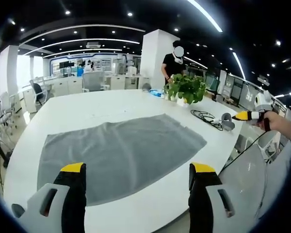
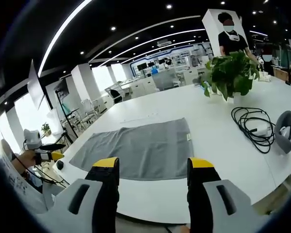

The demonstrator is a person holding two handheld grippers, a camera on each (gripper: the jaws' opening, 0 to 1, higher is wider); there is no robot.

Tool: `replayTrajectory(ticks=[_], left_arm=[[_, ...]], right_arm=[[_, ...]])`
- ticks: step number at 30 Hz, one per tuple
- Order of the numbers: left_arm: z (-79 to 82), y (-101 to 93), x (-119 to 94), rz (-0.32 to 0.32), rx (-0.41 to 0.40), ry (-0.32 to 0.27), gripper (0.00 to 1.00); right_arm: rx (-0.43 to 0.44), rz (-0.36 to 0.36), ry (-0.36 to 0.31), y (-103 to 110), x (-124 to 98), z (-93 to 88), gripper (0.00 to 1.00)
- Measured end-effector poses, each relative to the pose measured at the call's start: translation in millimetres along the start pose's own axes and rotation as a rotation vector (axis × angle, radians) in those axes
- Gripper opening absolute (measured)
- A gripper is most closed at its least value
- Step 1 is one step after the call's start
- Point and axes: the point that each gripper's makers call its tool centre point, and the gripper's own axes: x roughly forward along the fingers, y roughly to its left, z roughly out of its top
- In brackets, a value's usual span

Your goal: Fold the towel on the table until its edges align and the towel forms a compact rectangular stack.

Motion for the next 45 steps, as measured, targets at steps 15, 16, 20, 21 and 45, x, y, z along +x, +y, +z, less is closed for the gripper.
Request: replayTrajectory(ticks=[15,16,20,21,45], left_arm=[[2.1,-5.9,1.7,-0.016,0.013,0.010,0.90],[2.4,-6.5,1.7,-0.018,0.014,0.010,0.90],[4.1,-11.4,3.3,-0.031,0.019,0.013,0.90],[4.8,-14.0,4.5,-0.037,0.022,0.014,0.90],[24.3,-65.9,38.4,-0.180,0.124,0.005,0.86]], right_arm=[[0.013,-0.007,-0.003,-4.0,-0.5,-0.8,0.55],[0.013,-0.007,-0.003,-5.2,-0.2,-0.9,0.55],[0.015,-0.008,-0.003,-7.6,-0.2,-0.9,0.55],[0.016,-0.009,-0.005,-7.6,-0.4,-0.6,0.55],[-0.022,-0.016,-0.054,-22.7,6.3,32.9,0.53]])
